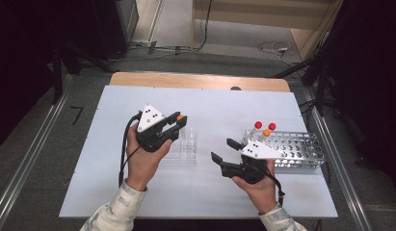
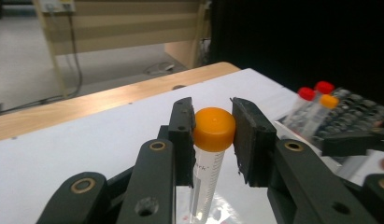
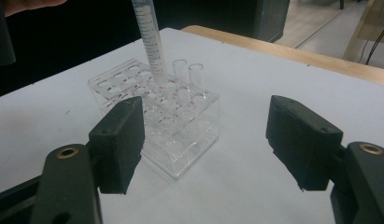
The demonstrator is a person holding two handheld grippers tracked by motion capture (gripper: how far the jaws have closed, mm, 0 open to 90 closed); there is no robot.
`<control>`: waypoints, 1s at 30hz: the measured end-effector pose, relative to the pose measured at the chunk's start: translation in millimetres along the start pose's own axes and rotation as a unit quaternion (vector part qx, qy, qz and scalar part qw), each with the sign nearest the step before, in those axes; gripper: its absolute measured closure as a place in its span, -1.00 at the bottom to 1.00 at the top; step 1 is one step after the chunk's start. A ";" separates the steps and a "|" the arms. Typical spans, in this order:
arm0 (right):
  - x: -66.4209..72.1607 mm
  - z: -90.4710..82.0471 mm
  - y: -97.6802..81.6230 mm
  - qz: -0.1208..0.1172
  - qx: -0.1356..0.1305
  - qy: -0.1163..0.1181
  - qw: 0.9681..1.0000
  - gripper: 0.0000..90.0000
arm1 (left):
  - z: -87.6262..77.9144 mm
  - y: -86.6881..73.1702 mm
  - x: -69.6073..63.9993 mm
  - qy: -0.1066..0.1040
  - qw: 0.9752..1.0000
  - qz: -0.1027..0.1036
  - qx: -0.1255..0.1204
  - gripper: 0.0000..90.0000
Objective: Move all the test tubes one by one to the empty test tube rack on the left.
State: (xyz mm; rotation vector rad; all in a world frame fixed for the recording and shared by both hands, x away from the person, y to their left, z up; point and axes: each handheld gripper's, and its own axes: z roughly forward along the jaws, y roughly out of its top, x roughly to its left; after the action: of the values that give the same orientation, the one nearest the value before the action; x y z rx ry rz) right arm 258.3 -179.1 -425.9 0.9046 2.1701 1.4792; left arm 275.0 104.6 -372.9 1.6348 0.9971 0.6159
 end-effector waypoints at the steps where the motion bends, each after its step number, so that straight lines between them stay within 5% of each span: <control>1: -0.2 -0.1 0.0 0.000 -0.001 0.000 1.000 -0.41 | 0.3 -0.4 1.7 0.004 1.000 0.000 0.000 0.57; 17: -1.5 -1.8 -0.4 0.002 -0.001 -0.004 1.000 -0.38 | 16.2 -14.8 12.8 0.040 0.999 0.007 0.005 0.57; 30: -3.4 -2.8 -1.0 0.002 0.001 -0.007 1.000 -0.37 | 29.0 -29.4 12.9 0.050 0.998 0.003 0.049 0.56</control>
State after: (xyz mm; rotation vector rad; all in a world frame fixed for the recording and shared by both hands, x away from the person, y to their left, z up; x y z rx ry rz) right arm 258.7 -183.6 -426.0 0.9186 2.1617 1.4690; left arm 296.2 102.8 -410.6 1.7072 1.1108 0.6657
